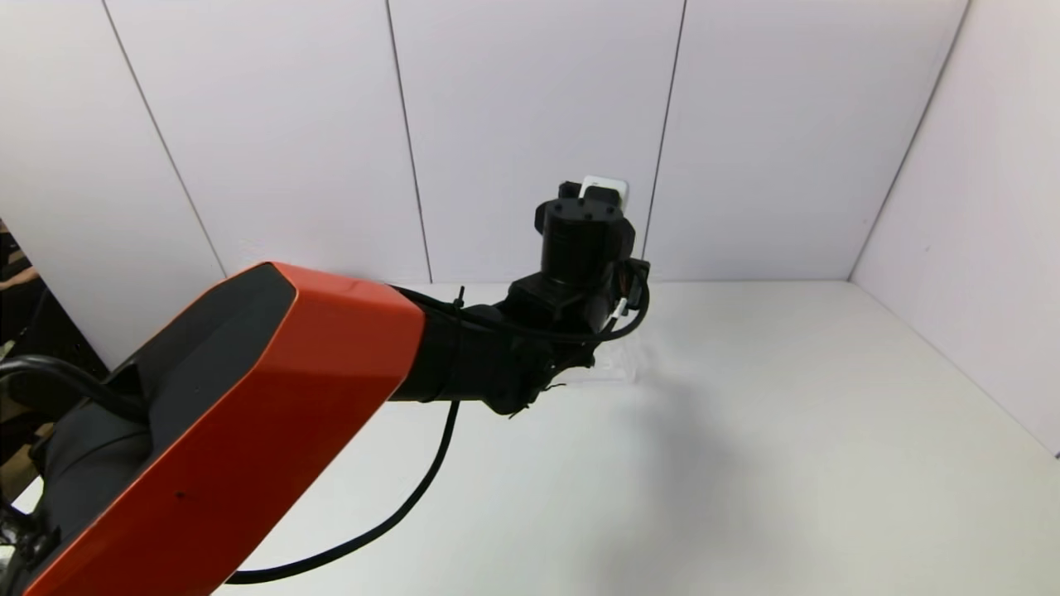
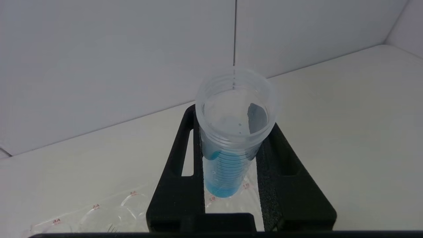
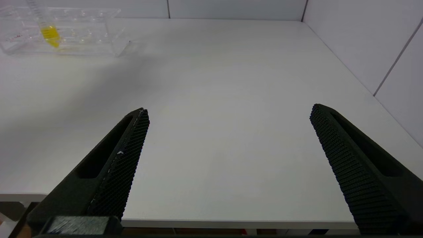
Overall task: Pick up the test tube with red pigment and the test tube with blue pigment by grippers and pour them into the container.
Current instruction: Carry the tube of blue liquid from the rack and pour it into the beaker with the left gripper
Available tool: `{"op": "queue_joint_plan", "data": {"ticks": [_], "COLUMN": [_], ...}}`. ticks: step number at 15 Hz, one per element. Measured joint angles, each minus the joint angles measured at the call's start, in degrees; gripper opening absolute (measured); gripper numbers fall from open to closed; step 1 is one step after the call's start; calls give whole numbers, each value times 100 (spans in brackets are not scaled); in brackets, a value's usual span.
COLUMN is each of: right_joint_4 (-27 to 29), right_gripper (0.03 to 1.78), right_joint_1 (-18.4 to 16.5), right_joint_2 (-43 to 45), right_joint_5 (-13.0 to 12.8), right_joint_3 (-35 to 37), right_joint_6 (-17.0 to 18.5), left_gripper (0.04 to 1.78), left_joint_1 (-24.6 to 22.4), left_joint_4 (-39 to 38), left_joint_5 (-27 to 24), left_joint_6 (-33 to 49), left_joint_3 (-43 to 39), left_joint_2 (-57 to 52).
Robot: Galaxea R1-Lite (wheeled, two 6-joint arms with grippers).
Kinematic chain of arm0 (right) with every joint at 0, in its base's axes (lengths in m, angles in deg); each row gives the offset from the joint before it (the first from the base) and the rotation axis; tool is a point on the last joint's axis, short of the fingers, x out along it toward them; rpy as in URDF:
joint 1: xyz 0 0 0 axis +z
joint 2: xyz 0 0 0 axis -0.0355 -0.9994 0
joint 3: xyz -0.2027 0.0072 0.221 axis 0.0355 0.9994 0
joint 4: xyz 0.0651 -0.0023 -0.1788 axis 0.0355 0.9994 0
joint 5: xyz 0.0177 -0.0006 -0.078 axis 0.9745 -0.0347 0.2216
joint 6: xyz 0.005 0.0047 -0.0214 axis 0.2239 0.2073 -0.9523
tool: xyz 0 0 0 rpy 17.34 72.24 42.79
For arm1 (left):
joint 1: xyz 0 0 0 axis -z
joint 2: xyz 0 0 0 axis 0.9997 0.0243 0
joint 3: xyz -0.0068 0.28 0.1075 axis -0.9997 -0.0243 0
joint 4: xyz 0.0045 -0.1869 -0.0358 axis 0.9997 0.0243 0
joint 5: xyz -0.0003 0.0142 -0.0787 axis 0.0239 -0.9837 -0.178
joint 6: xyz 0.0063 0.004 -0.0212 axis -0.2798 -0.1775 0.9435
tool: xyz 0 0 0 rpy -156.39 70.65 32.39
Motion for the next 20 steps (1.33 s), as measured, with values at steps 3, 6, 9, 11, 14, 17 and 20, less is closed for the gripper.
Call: {"op": "queue_joint_plan", "data": {"ticks": [3, 6, 9, 11, 14, 17, 20], "right_joint_4": [0, 0, 0, 0, 0, 0, 0], "right_gripper": [178, 178, 177, 178, 178, 178, 178], "right_joint_1": [0, 0, 0, 0, 0, 0, 0], "right_joint_2": [0, 0, 0, 0, 0, 0, 0], "right_joint_5": [0, 0, -2, 0, -2, -2, -2], "right_joint_3": [0, 0, 0, 0, 0, 0, 0], "right_joint_6": [0, 0, 1, -2, -2, 0, 0], "left_gripper": [46, 46, 46, 46, 46, 46, 46], "left_joint_1": [-15, -22, -80, -222, -467, -677, -1087], "left_joint_4": [55, 68, 55, 110, 328, 597, 608], "left_joint_5": [63, 68, 173, 258, 267, 254, 236], "left_joint_6": [-83, -150, -240, -367, -456, -458, -455], "left_joint_3": [-24, -127, -413, -532, -684, -992, -1425], "left_joint_2": [-272, -623, -1041, -1307, -1679, -2018, -2320]}}
